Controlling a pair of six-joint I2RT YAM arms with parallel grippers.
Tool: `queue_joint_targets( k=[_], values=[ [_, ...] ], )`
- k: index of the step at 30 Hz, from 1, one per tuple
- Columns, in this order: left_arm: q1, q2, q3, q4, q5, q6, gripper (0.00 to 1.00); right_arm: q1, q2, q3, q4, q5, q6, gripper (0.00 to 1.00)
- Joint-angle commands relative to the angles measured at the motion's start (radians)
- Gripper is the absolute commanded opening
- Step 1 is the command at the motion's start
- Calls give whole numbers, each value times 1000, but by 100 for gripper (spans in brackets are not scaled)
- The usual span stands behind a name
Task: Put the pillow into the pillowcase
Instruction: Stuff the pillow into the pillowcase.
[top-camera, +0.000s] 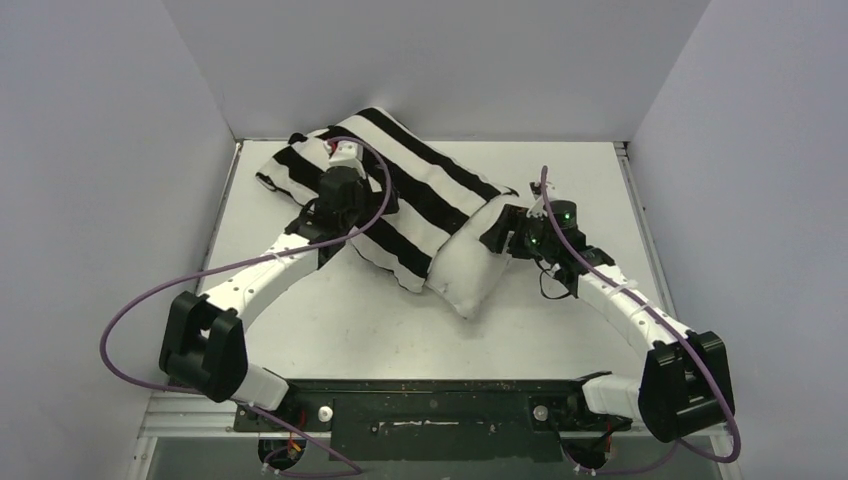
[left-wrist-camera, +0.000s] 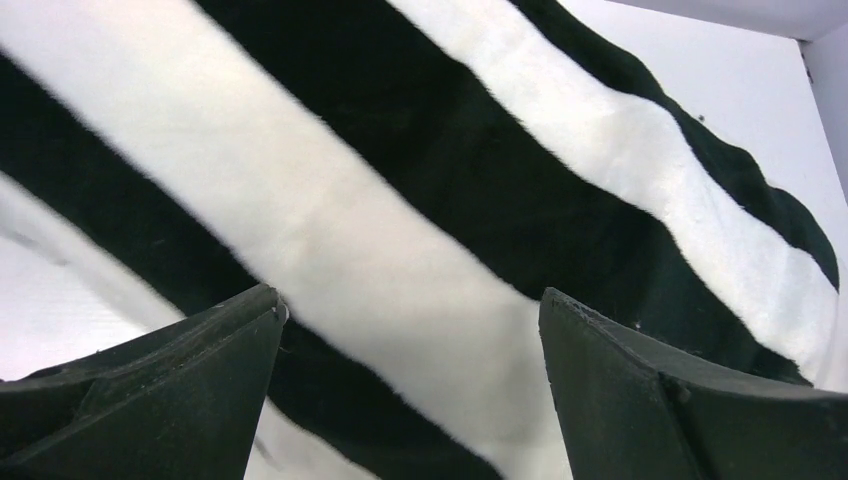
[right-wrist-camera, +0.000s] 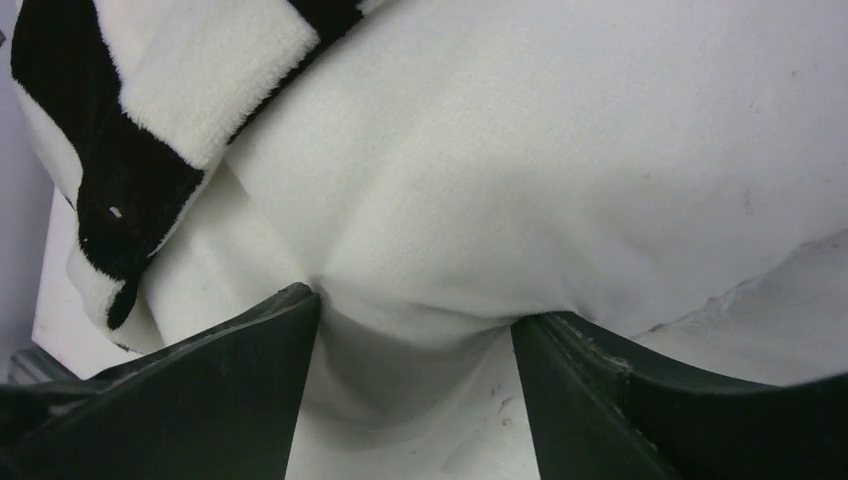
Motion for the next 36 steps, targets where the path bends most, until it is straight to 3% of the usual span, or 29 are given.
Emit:
queue_joint_targets(
  k=[1,5,8,11,15,19,25,30,33,36],
  values=[
    [94,-123,9,-130,33,-27,97,16,-70,119,-152,96,-149,79],
    [212,-169,-56,-179,107,20,97,29,-53,240,-261,143,-262,92],
    [290,-193,-68,-231,196,19,97,130,-41,317,-322,235,-332,99],
    [375,-237,-123,-222,366,-5,97,278,-35,355,-345,364,-391,100],
    [386,-315,-276,-113,481,-111,97,439,-39,360,-311,468,-482,100],
    [393,-329,-432,-24,530,-212,95,658,-7,328,-254,630,-601,100],
    [399,-304,-492,94,624,-276,87,885,161,352,-343,952,-676,100],
    [398,-270,-518,165,636,-320,85,900,292,304,-280,1209,-695,100],
    [398,-220,-503,239,640,-358,86,869,324,256,-182,1233,-733,98],
    [398,-162,-520,403,674,-444,87,860,352,236,-135,1234,-751,87]
  ],
)
